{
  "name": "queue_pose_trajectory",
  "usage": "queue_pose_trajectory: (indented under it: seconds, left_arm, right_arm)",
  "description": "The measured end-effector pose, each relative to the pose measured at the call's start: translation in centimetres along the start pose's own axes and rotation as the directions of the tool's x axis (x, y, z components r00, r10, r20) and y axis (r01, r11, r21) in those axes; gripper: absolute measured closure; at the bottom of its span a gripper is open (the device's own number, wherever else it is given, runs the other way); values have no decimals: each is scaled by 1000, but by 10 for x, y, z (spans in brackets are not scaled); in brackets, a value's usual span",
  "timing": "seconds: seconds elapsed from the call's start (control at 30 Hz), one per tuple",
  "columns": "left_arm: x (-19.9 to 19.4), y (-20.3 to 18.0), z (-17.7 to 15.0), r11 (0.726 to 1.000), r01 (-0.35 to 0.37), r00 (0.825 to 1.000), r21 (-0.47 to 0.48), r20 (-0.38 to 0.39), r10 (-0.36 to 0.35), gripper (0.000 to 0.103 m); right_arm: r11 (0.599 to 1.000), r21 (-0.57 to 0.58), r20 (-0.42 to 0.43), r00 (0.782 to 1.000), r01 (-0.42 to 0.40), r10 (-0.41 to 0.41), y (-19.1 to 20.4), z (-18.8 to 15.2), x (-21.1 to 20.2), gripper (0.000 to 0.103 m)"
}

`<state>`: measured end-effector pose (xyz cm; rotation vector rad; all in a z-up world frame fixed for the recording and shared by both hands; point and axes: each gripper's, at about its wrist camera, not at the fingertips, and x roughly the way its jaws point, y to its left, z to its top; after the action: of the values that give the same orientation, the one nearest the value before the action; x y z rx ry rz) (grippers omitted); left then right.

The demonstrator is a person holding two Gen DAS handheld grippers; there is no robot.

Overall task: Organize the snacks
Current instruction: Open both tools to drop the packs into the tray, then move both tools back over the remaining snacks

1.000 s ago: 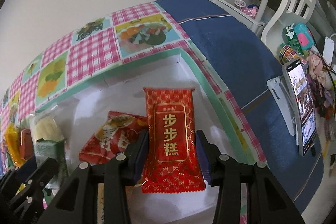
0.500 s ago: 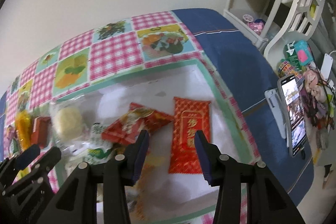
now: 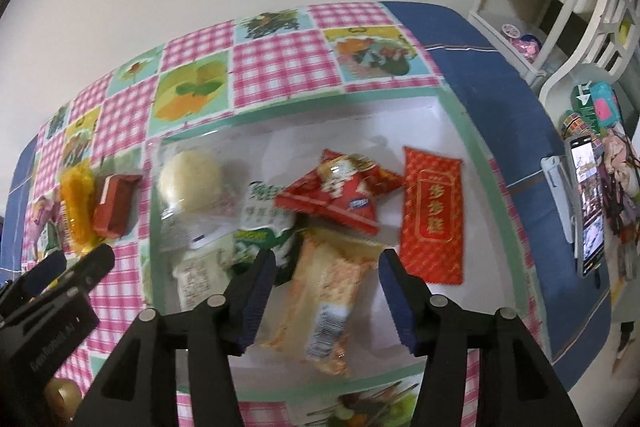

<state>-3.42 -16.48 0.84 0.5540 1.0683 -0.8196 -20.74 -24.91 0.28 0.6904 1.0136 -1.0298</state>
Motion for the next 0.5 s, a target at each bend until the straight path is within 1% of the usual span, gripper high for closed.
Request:
queue_pose_trajectory:
  seconds: [0.03,0.07,0.2,0.27,0.3,0.4,0.5]
  left_arm:
    - [1,8,0,1000,-6,1000,-18,-3,6,21]
    - [2,13,0,999,-8,1000,-31,-6,8,19]
    - [6,35,-3,997,-31,999,-66,-12,30,18]
    - [5,42,-3,996,-46,999,-71,-8,45,13]
    - [5,45,-4,996,-51,999,-76,-6,51,8]
    - [2,57,-5,994,-57,998,-90,2,57,8]
    - [0,68,-7,993,-66,998,-101,5,67,8]
  right_arm:
    - [1000,-4,-1,1000,-3,3,3,-1,-1,38]
    - [1000,-14,-1,1000,-7,7,9,-3,-1,37]
    - [998,-46,-11,999,-34,33,29,-10,-2,28]
    - [997,-60,-17,999,-52,51,37,-13,-2,26]
    - [996,-66,-20,998,-57,55,41,-15,-2,25]
    - [994,-95,-28,998,-60,57,55,-19,0,23]
    - [991,-118,-34,997,-67,64,66,-22,1,12]
